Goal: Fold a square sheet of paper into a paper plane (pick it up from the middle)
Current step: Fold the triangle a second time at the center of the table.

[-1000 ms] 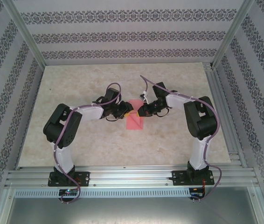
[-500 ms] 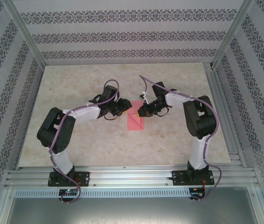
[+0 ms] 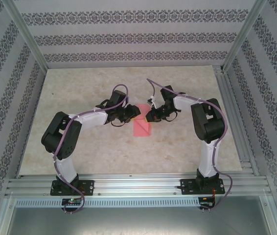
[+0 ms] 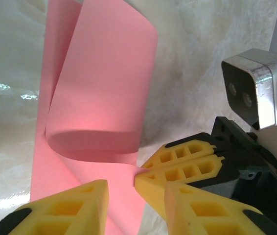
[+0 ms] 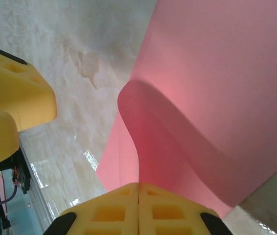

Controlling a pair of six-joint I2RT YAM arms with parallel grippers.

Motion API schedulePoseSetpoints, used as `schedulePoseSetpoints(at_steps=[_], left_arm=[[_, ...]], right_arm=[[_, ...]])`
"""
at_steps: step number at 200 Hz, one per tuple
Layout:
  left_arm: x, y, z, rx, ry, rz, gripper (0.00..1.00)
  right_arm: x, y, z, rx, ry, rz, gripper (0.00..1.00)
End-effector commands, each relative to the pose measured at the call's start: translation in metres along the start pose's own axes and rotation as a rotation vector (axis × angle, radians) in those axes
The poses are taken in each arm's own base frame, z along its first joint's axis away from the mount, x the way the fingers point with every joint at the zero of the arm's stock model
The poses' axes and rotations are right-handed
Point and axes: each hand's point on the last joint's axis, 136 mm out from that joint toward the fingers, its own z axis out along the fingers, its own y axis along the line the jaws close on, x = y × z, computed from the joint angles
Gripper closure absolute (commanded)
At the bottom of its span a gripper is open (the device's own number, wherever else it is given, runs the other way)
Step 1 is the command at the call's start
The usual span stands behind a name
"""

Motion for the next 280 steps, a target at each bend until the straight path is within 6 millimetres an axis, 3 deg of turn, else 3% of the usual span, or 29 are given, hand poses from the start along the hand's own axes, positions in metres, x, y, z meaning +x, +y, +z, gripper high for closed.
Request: schedulePoseSetpoints(at_steps=[1,80,133,184,280], left_arm=[[0.005,-0.013,0.005,0.018,0.027,0.053,0.63],[0.014,-0.012,0.014,-0.002,0.055,0.065,0.66],[0.016,-0.013,0.016,-0.002,0.059,0.068,0.67],[0.017,-0.014,0.016,-0.002,0.057,0.073,0.67],[0.024,-0.013,0.019,0.005,0.065,0.066,0.7]], right_arm=[[-0.007,-0.001,-0.006,0.0,-0.017,-0.043,0.93],[-0.01,-0.002,-0.006,0.013,0.012,-0.103,0.92],[-0.008,-0.018,-0.003,0.092,0.06,-0.087,0.92],[-0.005,-0.017,-0.007,0.112,0.073,-0.077,0.92],[-0.011,-0.013,0.003,0.112,0.078,-0.11,0.92]])
